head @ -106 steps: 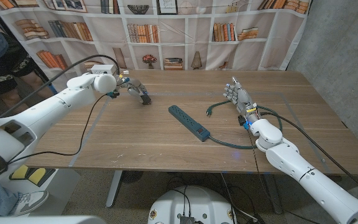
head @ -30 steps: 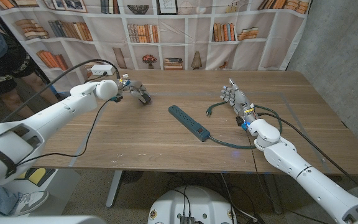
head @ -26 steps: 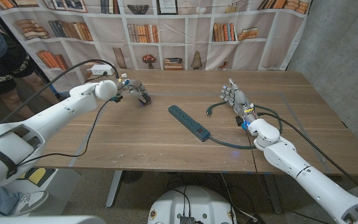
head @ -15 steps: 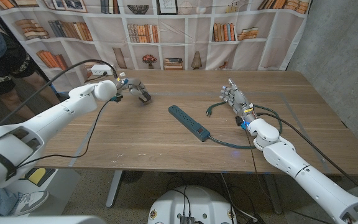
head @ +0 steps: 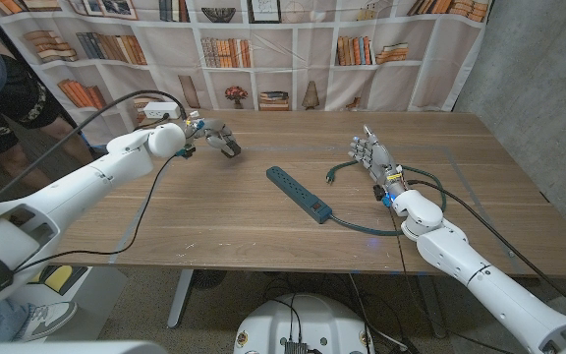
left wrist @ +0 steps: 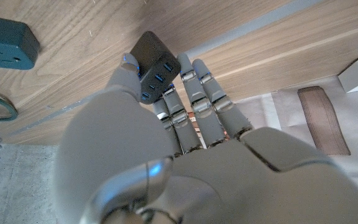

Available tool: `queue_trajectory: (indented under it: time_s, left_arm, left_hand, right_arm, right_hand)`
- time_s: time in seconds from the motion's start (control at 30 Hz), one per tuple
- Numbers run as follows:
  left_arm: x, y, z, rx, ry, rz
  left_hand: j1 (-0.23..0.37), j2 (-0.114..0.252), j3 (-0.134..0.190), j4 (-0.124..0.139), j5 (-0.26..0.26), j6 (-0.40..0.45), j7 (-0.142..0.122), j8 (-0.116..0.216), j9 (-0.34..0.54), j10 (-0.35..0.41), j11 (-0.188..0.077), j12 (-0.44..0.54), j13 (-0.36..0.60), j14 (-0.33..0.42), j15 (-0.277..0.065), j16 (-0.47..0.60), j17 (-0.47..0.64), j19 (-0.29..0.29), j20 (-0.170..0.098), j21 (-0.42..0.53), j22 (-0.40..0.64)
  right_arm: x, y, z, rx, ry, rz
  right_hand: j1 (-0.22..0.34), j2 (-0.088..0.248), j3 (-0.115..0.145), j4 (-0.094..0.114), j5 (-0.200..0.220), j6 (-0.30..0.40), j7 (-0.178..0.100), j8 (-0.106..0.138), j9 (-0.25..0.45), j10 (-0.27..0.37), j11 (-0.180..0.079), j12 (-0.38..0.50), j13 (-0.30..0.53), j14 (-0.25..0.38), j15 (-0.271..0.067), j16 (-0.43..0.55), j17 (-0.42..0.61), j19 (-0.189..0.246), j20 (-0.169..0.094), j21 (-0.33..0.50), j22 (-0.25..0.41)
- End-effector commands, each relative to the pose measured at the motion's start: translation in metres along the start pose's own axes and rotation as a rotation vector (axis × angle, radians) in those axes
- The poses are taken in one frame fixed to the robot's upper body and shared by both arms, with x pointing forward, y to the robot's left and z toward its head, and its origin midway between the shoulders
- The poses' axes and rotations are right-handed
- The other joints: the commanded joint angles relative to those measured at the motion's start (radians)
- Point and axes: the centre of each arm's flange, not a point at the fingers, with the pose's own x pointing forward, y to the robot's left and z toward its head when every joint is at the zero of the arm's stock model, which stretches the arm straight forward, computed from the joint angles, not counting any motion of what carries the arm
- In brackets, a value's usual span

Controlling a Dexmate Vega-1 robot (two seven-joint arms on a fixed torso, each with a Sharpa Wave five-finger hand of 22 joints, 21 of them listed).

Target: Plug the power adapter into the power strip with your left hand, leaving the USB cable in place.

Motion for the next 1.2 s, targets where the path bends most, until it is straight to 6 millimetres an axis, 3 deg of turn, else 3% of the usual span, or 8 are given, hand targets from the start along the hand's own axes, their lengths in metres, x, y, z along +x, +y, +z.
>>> queue_trajectory:
  time_s: [0.03, 0.53, 0.83, 1.07, 1.2]
  left_arm:
    - [-0.011, 0.008, 0.024, 0.037, -0.094, 0.05]
    - [-0.035, 0.031, 0.087, 0.194, -0.264, 0.01]
    - [-0.038, 0.054, 0.121, 0.252, -0.296, -0.065]
    - [-0.051, 0.081, 0.127, 0.29, -0.366, 0.012]
    - [-0.051, 0.084, 0.124, 0.309, -0.397, -0.009]
  left_hand:
    - [0.041, 0.031, 0.06, 0.047, 0.005, 0.104, 0.067, 0.034, 0.013, 0.06, -0.045, 0.009, 0.057, 0.075, -0.09, 0.011, 0.004, 0.01, -0.029, 0.012, 0.002]
    - [0.042, 0.029, 0.07, 0.049, 0.005, 0.104, 0.071, 0.04, 0.023, 0.074, -0.044, 0.011, 0.076, 0.097, -0.095, 0.014, 0.011, 0.028, -0.03, 0.021, 0.003]
    - [0.036, 0.025, 0.072, 0.054, 0.005, 0.102, 0.074, 0.046, 0.034, 0.082, -0.039, 0.013, 0.089, 0.101, -0.093, 0.013, 0.014, 0.024, -0.027, 0.02, 0.003]
    - [0.031, 0.024, 0.073, 0.058, 0.006, 0.108, 0.075, 0.054, 0.042, 0.085, -0.042, 0.014, 0.099, 0.1, -0.093, 0.011, 0.016, 0.022, -0.028, 0.019, 0.003]
    - [0.031, 0.023, 0.075, 0.058, 0.007, 0.111, 0.074, 0.058, 0.046, 0.087, -0.044, 0.015, 0.105, 0.101, -0.093, 0.01, 0.017, 0.021, -0.029, 0.019, 0.003]
  right_arm:
    - [-0.009, -0.005, 0.008, -0.006, -0.019, -0.018]
    - [-0.016, -0.02, 0.018, -0.005, -0.022, 0.01]
    - [-0.013, -0.025, 0.014, 0.003, 0.035, 0.141]
    - [-0.014, -0.024, 0.023, -0.021, -0.032, 0.078]
    - [-0.015, -0.02, 0.029, -0.047, -0.08, 0.048]
  right_hand:
    - [-0.001, 0.008, -0.001, -0.002, 0.005, 0.009, 0.017, 0.0, 0.002, 0.007, 0.003, 0.001, 0.003, 0.003, 0.004, -0.001, 0.004, 0.005, -0.002, -0.003, 0.005]
    - [-0.001, 0.008, -0.002, -0.002, 0.005, 0.011, 0.019, 0.001, 0.002, 0.008, 0.003, 0.001, 0.003, 0.003, 0.007, -0.001, 0.004, 0.005, -0.003, -0.004, 0.005]
    - [-0.004, 0.008, -0.004, 0.0, 0.005, 0.016, 0.02, 0.002, 0.002, 0.013, 0.002, 0.002, 0.003, 0.005, 0.005, 0.0, 0.005, 0.006, -0.004, -0.004, 0.005]
    - [-0.004, 0.008, -0.004, 0.0, 0.006, 0.017, 0.019, 0.002, 0.002, 0.011, 0.001, 0.001, 0.003, 0.003, 0.004, -0.001, 0.005, 0.005, -0.005, -0.004, 0.005]
    - [-0.005, 0.008, -0.005, 0.0, 0.006, 0.017, 0.019, 0.002, 0.002, 0.011, 0.001, 0.001, 0.003, 0.003, 0.004, -0.001, 0.005, 0.006, -0.005, -0.004, 0.005]
